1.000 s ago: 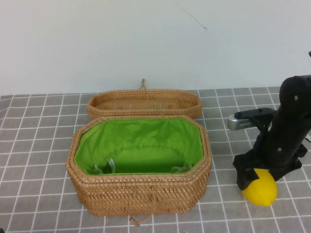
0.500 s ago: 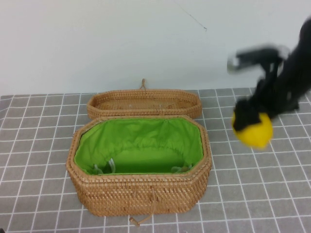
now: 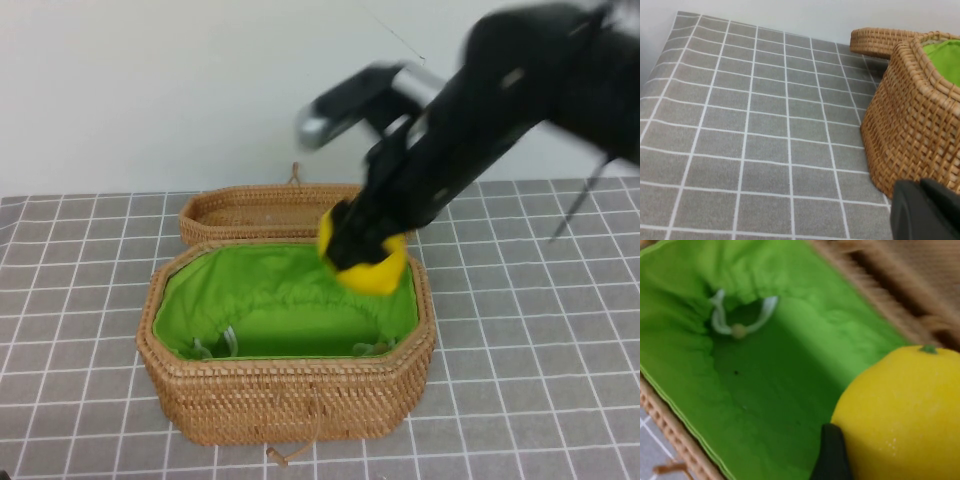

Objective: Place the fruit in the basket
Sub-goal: Place the lemon on the basket

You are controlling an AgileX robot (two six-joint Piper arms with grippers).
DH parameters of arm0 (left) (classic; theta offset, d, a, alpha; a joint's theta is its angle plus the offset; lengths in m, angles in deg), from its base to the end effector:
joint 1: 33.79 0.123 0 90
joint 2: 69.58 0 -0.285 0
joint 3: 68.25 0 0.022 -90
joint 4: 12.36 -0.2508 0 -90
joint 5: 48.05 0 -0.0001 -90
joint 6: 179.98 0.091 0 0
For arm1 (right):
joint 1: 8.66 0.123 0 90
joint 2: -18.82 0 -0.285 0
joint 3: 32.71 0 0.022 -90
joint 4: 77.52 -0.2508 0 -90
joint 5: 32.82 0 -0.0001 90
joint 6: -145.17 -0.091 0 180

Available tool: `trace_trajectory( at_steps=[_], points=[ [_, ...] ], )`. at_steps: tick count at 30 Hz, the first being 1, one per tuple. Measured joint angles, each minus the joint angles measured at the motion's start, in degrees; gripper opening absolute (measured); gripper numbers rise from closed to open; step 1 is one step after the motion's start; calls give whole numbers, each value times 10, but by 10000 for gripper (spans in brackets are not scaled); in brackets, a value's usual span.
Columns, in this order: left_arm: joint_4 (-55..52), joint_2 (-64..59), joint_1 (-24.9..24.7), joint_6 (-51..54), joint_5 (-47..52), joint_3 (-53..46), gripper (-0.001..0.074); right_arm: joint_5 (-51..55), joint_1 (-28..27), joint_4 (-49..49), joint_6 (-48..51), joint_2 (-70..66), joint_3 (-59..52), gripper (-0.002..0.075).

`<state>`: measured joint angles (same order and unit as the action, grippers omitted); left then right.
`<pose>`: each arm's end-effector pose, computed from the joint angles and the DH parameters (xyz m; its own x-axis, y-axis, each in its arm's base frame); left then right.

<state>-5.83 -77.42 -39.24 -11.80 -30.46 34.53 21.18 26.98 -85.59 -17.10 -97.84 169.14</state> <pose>0.0538 -0.0083 0.1855 -0.2453 -0.2876 -0.9258 0.0550 0.9493 -0.3095 0.3408 0.2571 0.3014 -0.5348 -0.6578 -0.5304 -0.7666 0.6417 -0.0227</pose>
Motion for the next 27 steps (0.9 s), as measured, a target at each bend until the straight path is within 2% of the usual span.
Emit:
trace_trajectory(
  at_steps=[7, 14, 22, 25, 27],
  points=[
    [0, 1, 0, 0, 0, 0, -2, -25, 12, -20, 19, -91, 1, 537],
    [0, 1, 0, 0, 0, 0, -3, 1, 14, -36, 21, -114, 2, 668],
    [0, 0, 0, 0, 0, 0, -3, 77, 14, -21, 19, -115, 59, 688],
    [1, 0, 0, 0, 0, 0, -2, 119, 14, -16, 18, -115, 110, 609],
    [1, 1, 0, 0, 0, 0, -3, 152, 14, -15, 11, -115, 154, 466]
  ],
)
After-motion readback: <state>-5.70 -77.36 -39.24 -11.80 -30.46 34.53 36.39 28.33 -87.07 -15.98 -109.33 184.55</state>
